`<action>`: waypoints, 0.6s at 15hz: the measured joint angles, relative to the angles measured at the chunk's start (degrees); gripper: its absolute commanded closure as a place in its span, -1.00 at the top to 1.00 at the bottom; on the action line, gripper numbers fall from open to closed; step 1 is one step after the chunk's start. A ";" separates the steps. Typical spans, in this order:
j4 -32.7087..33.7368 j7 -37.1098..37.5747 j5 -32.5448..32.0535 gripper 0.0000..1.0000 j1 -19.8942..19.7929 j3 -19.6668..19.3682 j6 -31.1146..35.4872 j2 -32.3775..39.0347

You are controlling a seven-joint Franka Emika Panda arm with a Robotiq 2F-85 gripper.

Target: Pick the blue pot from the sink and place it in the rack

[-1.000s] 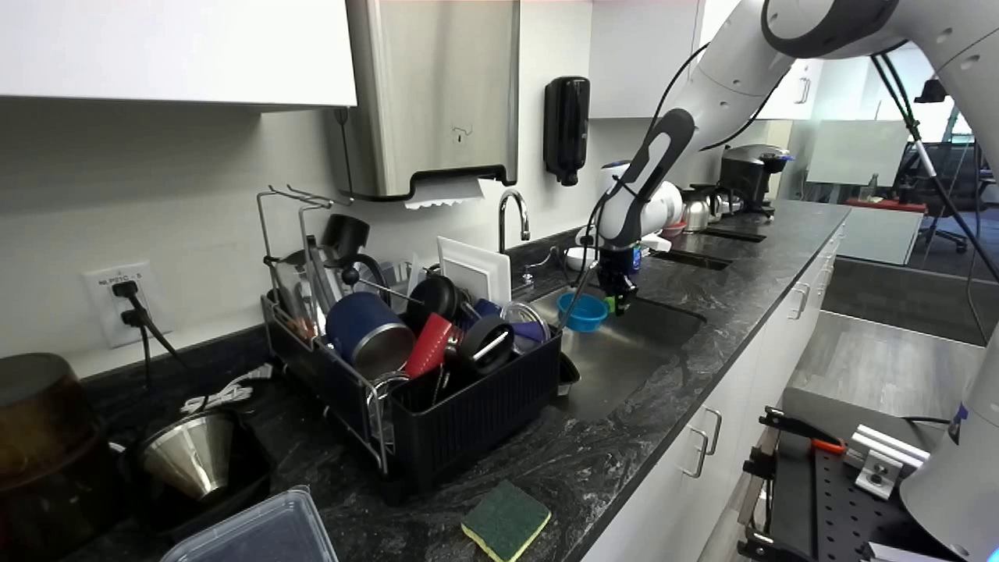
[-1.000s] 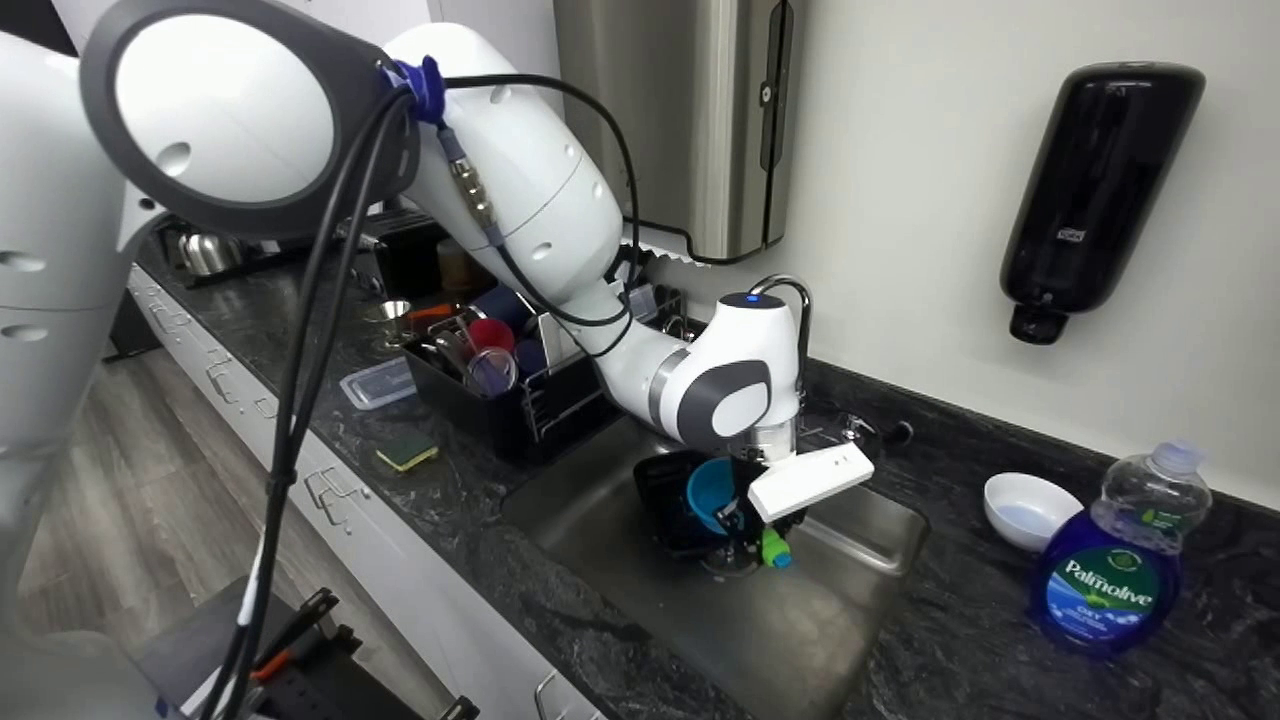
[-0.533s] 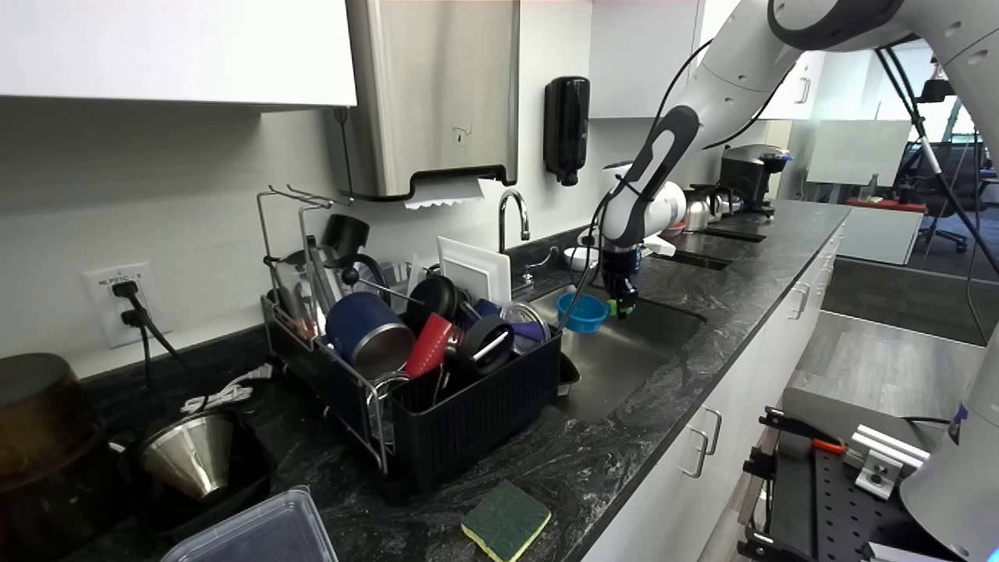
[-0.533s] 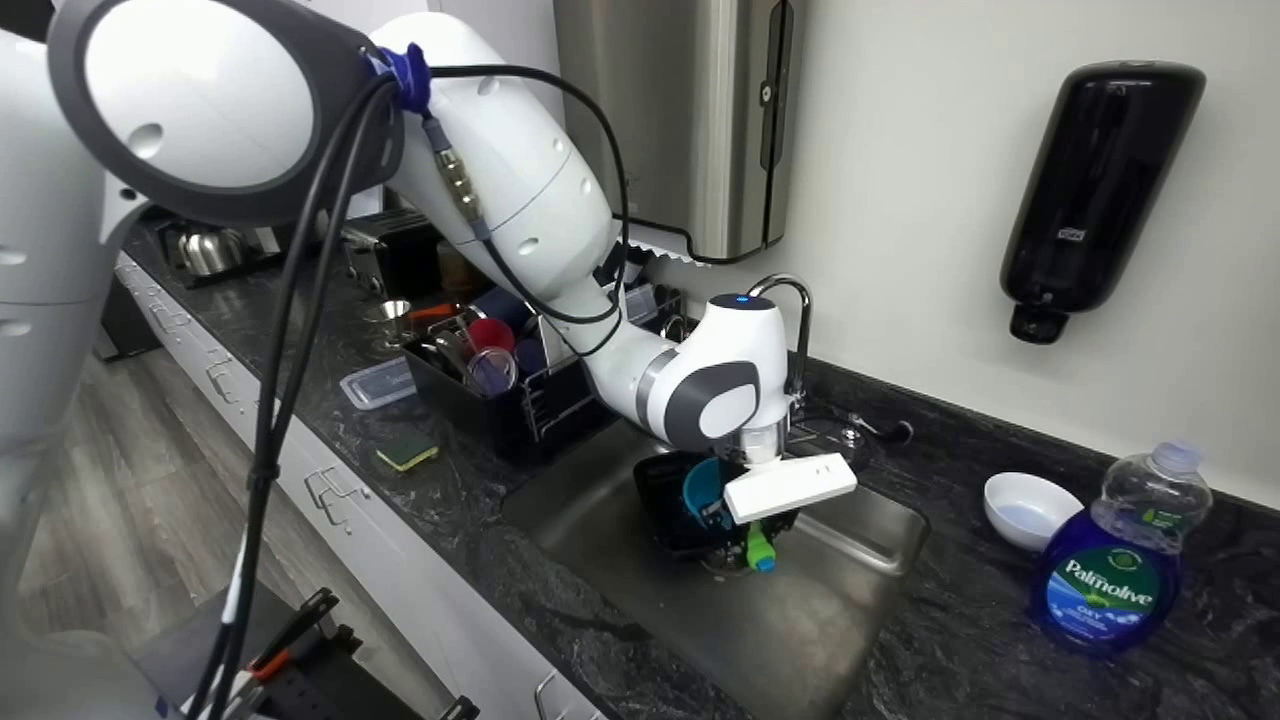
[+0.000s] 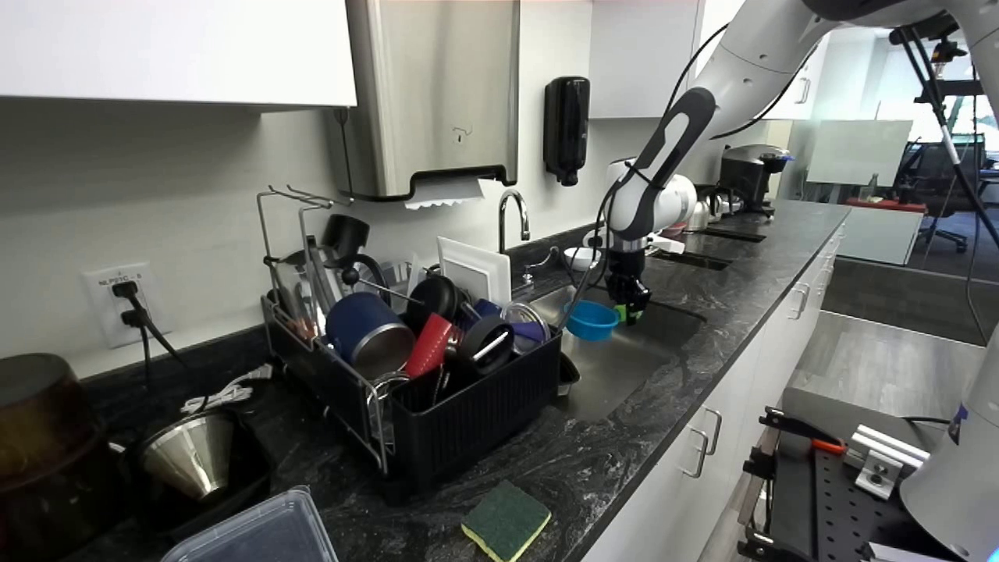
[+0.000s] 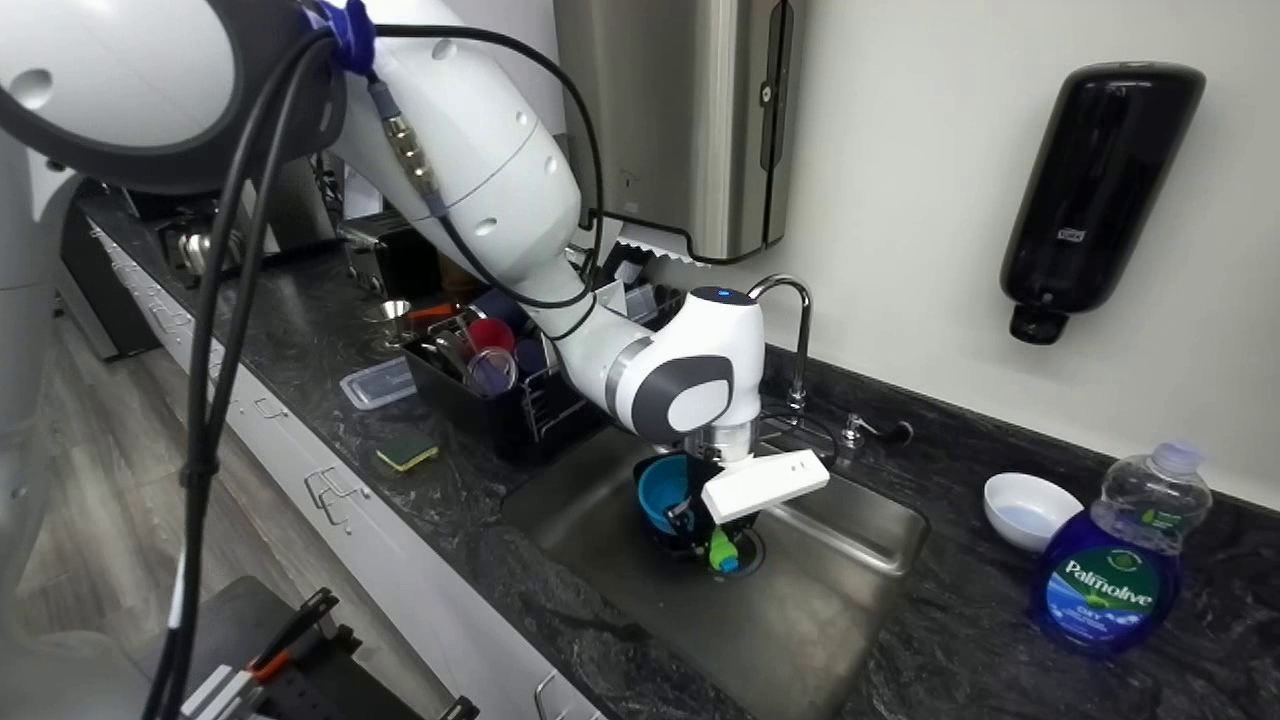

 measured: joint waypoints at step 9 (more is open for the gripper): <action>-6.57 -8.43 2.59 -0.85 1.39 0.74 -2.09 -7.16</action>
